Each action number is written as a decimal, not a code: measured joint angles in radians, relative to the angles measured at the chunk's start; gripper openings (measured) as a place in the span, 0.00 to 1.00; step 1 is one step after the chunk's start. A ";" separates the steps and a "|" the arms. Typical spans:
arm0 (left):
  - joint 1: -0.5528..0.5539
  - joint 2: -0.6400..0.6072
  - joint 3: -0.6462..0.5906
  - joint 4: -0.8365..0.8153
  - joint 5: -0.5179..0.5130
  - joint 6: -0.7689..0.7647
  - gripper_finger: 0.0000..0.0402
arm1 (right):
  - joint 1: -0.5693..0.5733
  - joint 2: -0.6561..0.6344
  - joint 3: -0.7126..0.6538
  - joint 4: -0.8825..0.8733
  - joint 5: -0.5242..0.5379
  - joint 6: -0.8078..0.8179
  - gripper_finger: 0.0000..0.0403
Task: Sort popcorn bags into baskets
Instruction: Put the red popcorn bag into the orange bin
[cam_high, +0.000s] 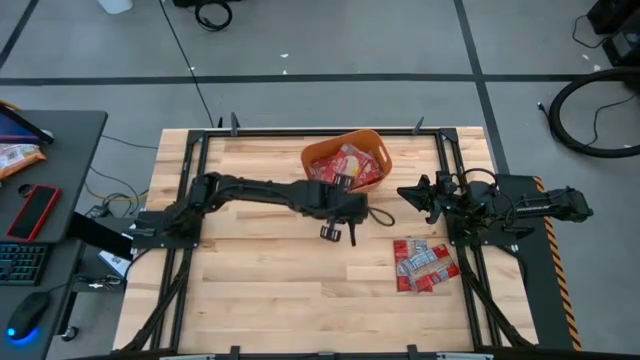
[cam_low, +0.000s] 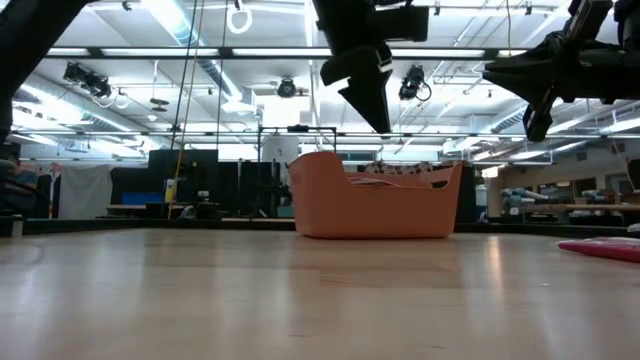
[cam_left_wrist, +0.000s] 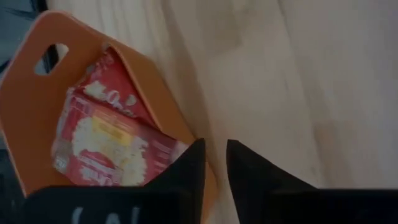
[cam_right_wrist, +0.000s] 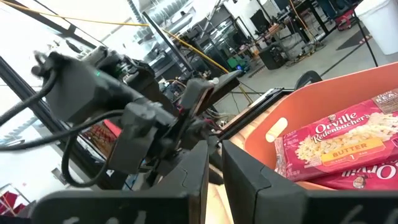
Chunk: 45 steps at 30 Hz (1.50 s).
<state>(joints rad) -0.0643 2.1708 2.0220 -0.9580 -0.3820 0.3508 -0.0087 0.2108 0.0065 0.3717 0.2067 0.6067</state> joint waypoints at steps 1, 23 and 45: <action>-0.010 0.000 -0.001 -0.009 0.000 -0.009 0.16 | 0.000 0.000 0.000 0.000 0.000 0.000 0.13; -0.164 -0.592 -0.908 0.671 -0.204 -0.205 0.08 | -0.002 0.007 0.000 0.096 0.046 -0.076 0.13; -0.158 -0.949 -1.514 1.685 -0.237 -0.060 0.08 | 0.192 0.589 0.426 -0.505 -0.099 -0.158 0.13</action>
<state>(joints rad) -0.2225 1.2222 0.5076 0.7272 -0.6187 0.2908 0.1833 0.8000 0.4327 -0.1330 0.1081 0.4489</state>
